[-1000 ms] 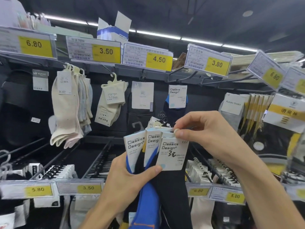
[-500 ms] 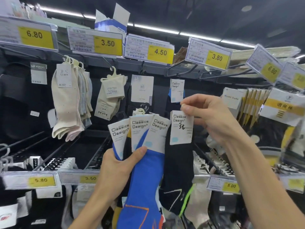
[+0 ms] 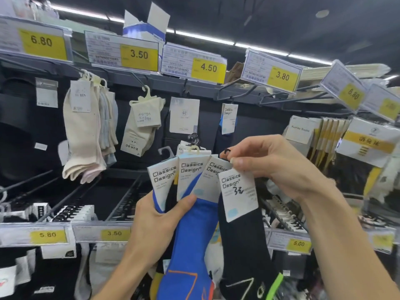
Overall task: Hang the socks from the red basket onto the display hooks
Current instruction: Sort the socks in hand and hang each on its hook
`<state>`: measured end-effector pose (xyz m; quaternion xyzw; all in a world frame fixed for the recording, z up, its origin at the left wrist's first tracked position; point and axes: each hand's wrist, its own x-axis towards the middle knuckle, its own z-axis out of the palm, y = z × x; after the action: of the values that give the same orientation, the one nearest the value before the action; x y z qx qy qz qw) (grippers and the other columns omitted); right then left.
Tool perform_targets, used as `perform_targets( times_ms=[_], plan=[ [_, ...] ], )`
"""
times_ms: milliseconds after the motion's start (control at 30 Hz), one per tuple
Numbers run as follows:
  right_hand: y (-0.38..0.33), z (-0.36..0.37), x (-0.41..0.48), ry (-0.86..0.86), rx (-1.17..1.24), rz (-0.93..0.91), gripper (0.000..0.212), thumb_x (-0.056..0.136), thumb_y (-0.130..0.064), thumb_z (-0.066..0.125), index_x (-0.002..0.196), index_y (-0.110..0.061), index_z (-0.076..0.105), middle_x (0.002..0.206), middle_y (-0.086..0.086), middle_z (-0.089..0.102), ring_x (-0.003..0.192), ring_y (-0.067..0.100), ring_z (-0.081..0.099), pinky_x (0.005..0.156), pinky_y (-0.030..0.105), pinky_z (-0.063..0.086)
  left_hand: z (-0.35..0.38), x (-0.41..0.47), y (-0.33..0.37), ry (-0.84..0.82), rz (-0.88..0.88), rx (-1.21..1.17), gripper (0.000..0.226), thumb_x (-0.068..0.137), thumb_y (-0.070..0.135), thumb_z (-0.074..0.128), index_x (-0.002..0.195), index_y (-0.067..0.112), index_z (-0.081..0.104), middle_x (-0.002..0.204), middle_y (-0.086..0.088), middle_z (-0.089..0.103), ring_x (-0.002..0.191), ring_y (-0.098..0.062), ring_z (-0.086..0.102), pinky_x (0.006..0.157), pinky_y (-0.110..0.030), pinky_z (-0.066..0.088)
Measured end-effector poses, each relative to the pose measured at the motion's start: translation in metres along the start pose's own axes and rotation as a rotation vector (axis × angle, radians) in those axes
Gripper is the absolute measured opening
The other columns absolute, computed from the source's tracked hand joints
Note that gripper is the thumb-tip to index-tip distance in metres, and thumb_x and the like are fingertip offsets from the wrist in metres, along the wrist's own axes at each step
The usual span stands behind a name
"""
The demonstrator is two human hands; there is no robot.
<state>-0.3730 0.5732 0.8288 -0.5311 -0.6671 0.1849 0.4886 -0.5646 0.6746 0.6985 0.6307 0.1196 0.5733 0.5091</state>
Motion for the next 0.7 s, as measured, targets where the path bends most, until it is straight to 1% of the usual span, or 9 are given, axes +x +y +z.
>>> perform_targets(
  times_ms=[100,167,233,300,367,433,567,633,700],
  plan=[
    [0.002,0.006,0.001,0.111,-0.017,-0.084,0.012,0.080,-0.004,0.076,0.081,-0.016,0.079,0.083,0.004,0.076,0.077,0.010,0.069,0.070,0.020,0.055,0.001,-0.001,0.002,-0.001,-0.001,0.007,0.031,0.074,0.047,0.079,0.104,0.037,0.076,0.103,0.009,0.079,0.097,-0.010,0.075,0.072,-0.018,0.057],
    [0.005,0.010,0.002,0.187,-0.024,-0.124,0.013,0.080,-0.004,0.076,0.081,-0.017,0.078,0.081,0.002,0.076,0.075,0.009,0.068,0.070,0.017,0.053,0.002,-0.001,0.004,0.006,0.004,0.000,0.024,0.078,0.046,0.082,0.101,0.041,0.076,0.100,0.010,0.079,0.094,-0.008,0.075,0.069,-0.015,0.056],
    [0.005,0.009,0.003,0.264,0.032,-0.138,0.014,0.083,-0.003,0.073,0.080,-0.017,0.076,0.080,0.001,0.075,0.073,0.010,0.066,0.063,0.015,0.052,0.002,-0.003,0.008,0.018,0.032,0.005,0.024,0.077,0.043,0.073,0.101,0.046,0.076,0.101,0.013,0.078,0.095,-0.003,0.074,0.069,-0.011,0.054],
    [0.004,-0.001,0.005,0.354,0.116,-0.135,0.017,0.085,-0.003,0.070,0.081,-0.019,0.074,0.080,-0.002,0.073,0.075,0.011,0.065,0.061,0.016,0.051,-0.002,-0.004,0.013,0.057,0.063,0.019,0.025,0.076,0.041,0.071,0.099,0.050,0.075,0.100,0.017,0.078,0.095,0.002,0.072,0.070,-0.007,0.052],
    [0.004,-0.017,0.013,0.441,0.125,-0.134,0.020,0.087,-0.005,0.069,0.080,-0.023,0.074,0.083,-0.006,0.073,0.082,0.011,0.066,0.073,0.026,0.053,-0.008,-0.006,0.018,0.094,0.083,0.004,0.023,0.078,0.037,0.079,0.095,0.052,0.075,0.098,0.019,0.078,0.094,0.003,0.072,0.070,-0.007,0.052],
    [0.008,-0.032,0.028,0.543,0.080,-0.120,0.019,0.088,-0.008,0.069,0.080,-0.025,0.074,0.084,-0.008,0.074,0.085,0.010,0.067,0.078,0.030,0.055,-0.015,-0.008,0.023,0.123,0.098,-0.001,0.027,0.073,0.033,0.084,0.091,0.052,0.076,0.094,0.020,0.078,0.089,0.003,0.073,0.069,-0.008,0.053],
    [0.019,-0.046,0.072,0.693,0.004,-0.128,0.019,0.090,-0.010,0.067,0.081,-0.026,0.071,0.077,-0.012,0.072,0.072,-0.001,0.064,0.064,0.017,0.050,-0.019,-0.016,0.035,0.141,0.095,-0.074,0.026,0.072,0.032,0.068,0.086,0.052,0.077,0.088,0.019,0.078,0.080,0.001,0.074,0.061,-0.010,0.055],
    [0.024,-0.049,0.093,0.724,-0.038,-0.121,0.019,0.091,-0.011,0.066,0.082,-0.028,0.069,0.078,-0.011,0.070,0.069,0.000,0.061,0.064,0.017,0.049,-0.021,-0.021,0.037,0.141,0.086,-0.077,0.027,0.070,0.032,0.069,0.086,0.052,0.077,0.088,0.019,0.078,0.080,0.000,0.075,0.060,-0.011,0.056],
    [0.025,-0.050,0.109,0.747,-0.024,-0.120,0.022,0.092,-0.009,0.066,0.080,-0.029,0.067,0.077,-0.009,0.067,0.066,0.000,0.060,0.064,0.017,0.051,-0.024,-0.025,0.036,0.123,0.060,-0.072,0.027,0.067,0.036,0.077,0.089,0.051,0.077,0.092,0.016,0.079,0.084,-0.003,0.075,0.062,-0.011,0.056]
  ],
)
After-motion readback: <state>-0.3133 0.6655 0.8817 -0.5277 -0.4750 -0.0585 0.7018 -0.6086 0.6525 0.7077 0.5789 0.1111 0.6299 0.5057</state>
